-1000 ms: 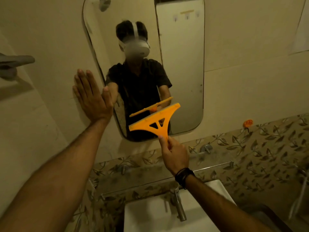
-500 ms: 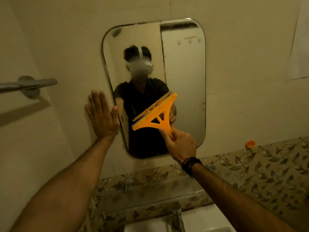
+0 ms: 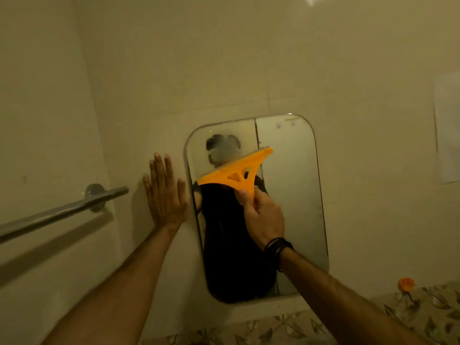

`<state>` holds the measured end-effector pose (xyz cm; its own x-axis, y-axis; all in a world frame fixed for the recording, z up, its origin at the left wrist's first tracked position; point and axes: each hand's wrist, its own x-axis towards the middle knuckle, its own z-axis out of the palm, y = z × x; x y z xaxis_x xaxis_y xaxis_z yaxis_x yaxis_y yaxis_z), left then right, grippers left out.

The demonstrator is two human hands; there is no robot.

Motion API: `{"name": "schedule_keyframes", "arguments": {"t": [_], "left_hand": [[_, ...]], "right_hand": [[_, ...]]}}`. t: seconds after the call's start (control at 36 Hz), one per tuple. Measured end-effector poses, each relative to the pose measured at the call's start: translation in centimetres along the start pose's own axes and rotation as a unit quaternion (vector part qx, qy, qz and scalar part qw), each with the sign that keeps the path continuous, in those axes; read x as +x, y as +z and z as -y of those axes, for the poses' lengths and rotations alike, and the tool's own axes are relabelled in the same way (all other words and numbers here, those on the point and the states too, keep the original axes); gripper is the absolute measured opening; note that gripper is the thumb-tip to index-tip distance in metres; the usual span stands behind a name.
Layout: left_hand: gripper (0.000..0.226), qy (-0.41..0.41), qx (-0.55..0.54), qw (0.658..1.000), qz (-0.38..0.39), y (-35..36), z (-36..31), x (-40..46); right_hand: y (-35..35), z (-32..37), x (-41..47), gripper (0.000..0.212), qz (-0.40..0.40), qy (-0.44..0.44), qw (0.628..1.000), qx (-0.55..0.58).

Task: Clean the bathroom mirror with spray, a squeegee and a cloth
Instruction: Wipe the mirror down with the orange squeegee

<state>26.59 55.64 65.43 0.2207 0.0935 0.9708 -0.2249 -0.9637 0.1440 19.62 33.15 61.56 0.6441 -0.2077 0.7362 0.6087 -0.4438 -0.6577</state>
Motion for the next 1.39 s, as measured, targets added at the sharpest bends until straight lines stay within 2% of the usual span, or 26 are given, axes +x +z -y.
{"name": "schedule_keyframes", "arguments": {"t": [0.08, 0.31, 0.56, 0.75, 1.0, 1.11, 1.39], "left_hand": [[0.064, 0.003, -0.001, 1.000, 0.001, 0.2, -0.1, 2.3], [0.063, -0.014, 0.017, 1.000, 0.016, 2.2, 0.6, 2.9], [0.063, -0.009, 0.019, 1.000, -0.001, 2.8, 1.0, 3.1], [0.065, 0.009, 0.014, 1.000, -0.016, 2.8, 1.2, 2.8], [0.063, 0.015, 0.028, 0.999, -0.015, 2.7, 1.2, 2.6], [0.061, 0.016, 0.030, 0.999, -0.023, 2.7, 1.1, 2.5], [0.063, 0.011, 0.024, 1.000, -0.012, 2.6, 0.9, 2.5]], "right_hand": [[1.0, 2.4, 2.6, 0.044, -0.022, 0.019, 0.998, 0.062], [2.3, 8.5, 7.5, 0.037, -0.021, 0.042, 0.983, 0.176], [4.9, 9.5, 8.5, 0.030, -0.038, -0.001, 0.989, 0.142], [6.1, 7.5, 8.0, 0.037, -0.037, 0.023, 0.994, 0.099], [6.3, 5.7, 6.0, 0.032, -0.021, 0.040, 0.993, 0.105], [6.9, 3.0, 4.6, 0.032, -0.001, 0.057, 0.987, 0.148], [6.7, -2.5, -3.2, 0.040, 0.038, 0.121, 0.979, 0.159]]}}
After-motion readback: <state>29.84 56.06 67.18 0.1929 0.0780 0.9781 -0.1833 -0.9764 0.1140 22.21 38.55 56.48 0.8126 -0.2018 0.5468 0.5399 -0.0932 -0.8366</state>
